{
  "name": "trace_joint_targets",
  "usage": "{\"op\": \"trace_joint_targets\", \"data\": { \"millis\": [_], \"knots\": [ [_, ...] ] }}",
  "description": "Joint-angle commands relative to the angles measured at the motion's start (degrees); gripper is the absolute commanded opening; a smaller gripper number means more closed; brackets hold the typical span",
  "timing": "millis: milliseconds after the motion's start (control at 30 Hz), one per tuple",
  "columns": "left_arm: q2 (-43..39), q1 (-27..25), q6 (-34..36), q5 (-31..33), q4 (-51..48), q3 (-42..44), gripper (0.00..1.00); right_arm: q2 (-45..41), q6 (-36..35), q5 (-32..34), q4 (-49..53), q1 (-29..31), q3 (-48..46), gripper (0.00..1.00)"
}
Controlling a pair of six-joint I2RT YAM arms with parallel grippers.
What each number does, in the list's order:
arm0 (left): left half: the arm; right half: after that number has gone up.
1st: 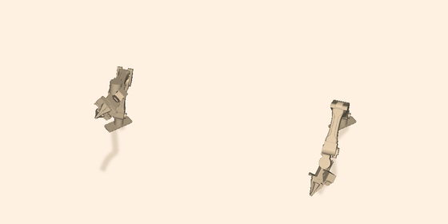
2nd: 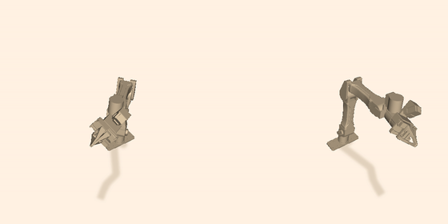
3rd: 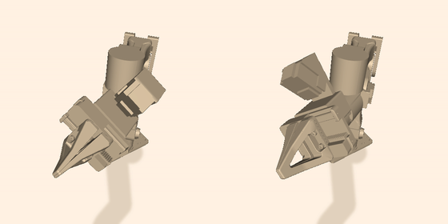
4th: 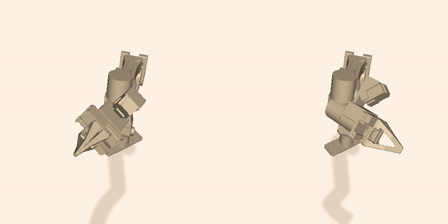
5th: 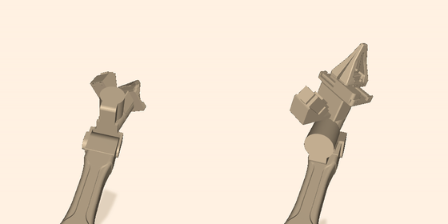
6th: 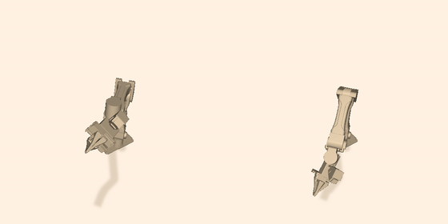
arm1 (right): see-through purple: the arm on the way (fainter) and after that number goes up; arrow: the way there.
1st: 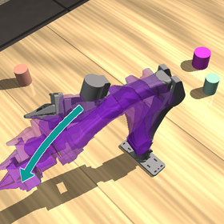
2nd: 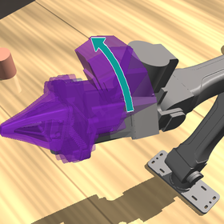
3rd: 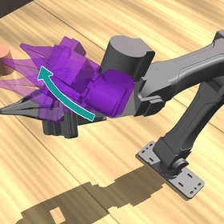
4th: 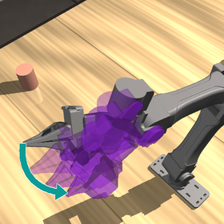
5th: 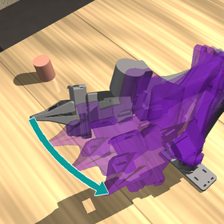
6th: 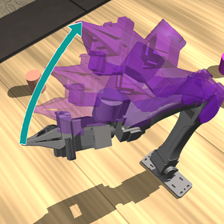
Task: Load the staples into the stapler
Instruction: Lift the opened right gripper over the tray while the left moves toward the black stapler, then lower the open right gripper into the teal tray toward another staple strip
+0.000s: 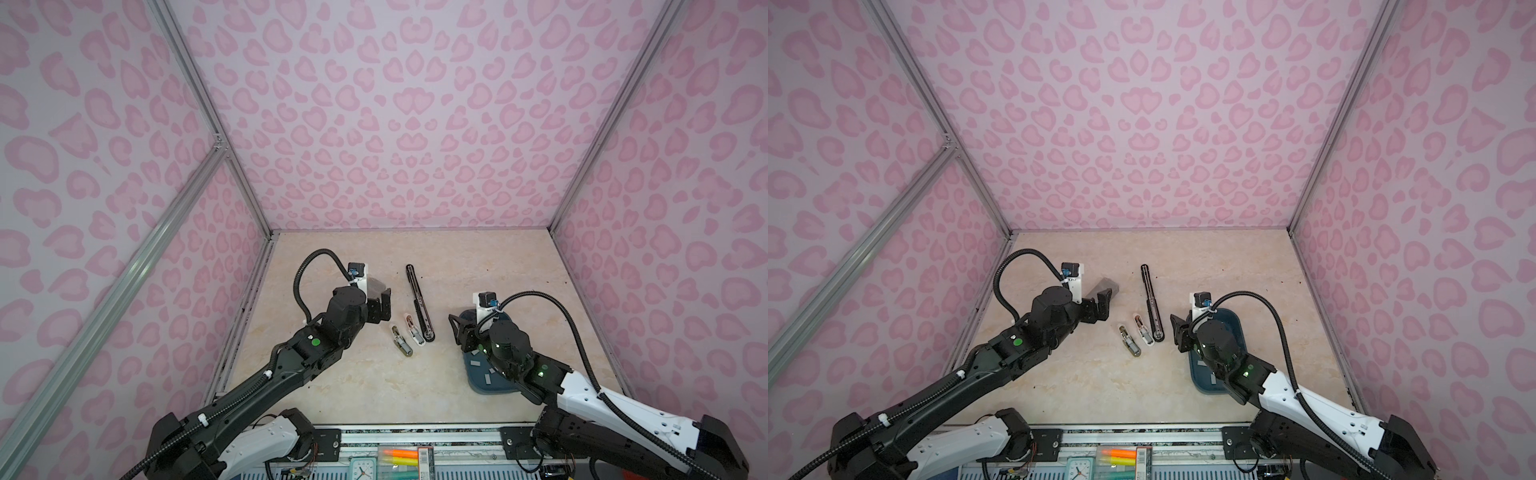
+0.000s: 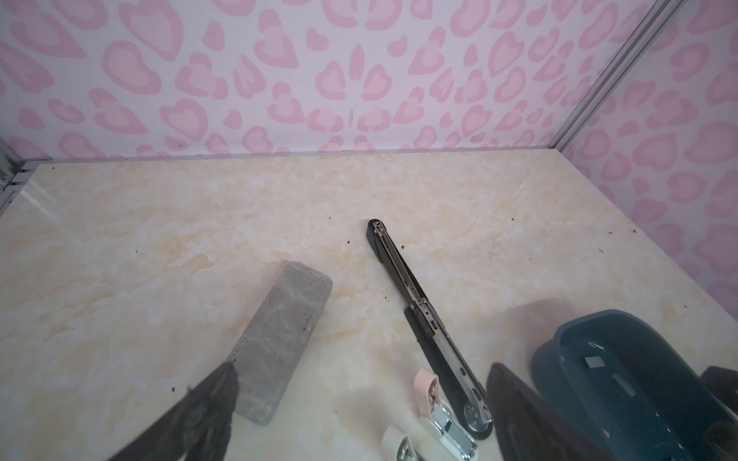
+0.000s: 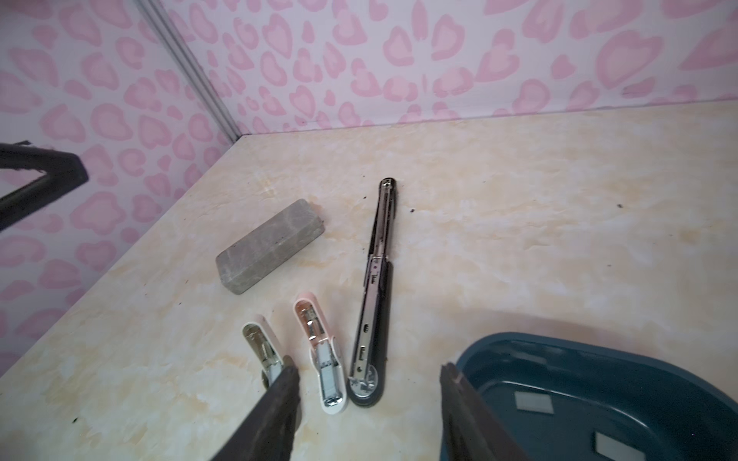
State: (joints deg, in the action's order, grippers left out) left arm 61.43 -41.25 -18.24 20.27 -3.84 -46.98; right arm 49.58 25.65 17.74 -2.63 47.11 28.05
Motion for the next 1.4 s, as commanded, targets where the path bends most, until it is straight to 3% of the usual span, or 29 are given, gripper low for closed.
{"op": "trace_joint_targets", "data": {
  "millis": [0, 333, 533, 800, 1000, 1200, 1267, 1367],
  "knots": [
    [1.5, 0.0, 2.9, -4.8, 8.0, 0.3, 0.98, -1.6, 2.6, 9.3, 10.0, -1.9, 0.5, 0.57],
    [7.6, 0.0, 7.5, -13.1, 24.5, -1.3, 0.98, -0.8, 7.8, 2.4, 17.5, -11.9, -1.1, 0.57],
    [6.7, 0.1, 11.3, -10.0, 30.3, 2.3, 0.98, 1.5, 10.4, 0.7, 18.1, -15.3, -0.6, 0.57],
    [9.5, 0.7, 21.5, -20.0, 38.6, 8.9, 0.98, 13.0, 12.0, -4.8, 14.2, -17.1, 0.4, 0.53],
    [10.1, 1.2, 22.7, -19.5, 39.6, 9.0, 0.98, 20.4, 13.0, -6.9, 10.2, -16.2, 1.7, 0.48],
    [9.2, 2.6, 24.4, -15.1, 39.3, 9.9, 0.98, 17.4, 12.6, -3.7, 13.7, -16.3, 6.5, 0.45],
    [9.6, 3.4, 24.5, -14.0, 39.4, 10.0, 0.98, 16.8, 13.7, -1.8, 18.5, -16.0, 9.6, 0.37],
    [10.2, 5.0, 24.8, -13.9, 39.2, 9.6, 0.98, 14.7, 15.9, -2.3, 19.1, -14.5, 7.9, 0.35]
  ]
}}
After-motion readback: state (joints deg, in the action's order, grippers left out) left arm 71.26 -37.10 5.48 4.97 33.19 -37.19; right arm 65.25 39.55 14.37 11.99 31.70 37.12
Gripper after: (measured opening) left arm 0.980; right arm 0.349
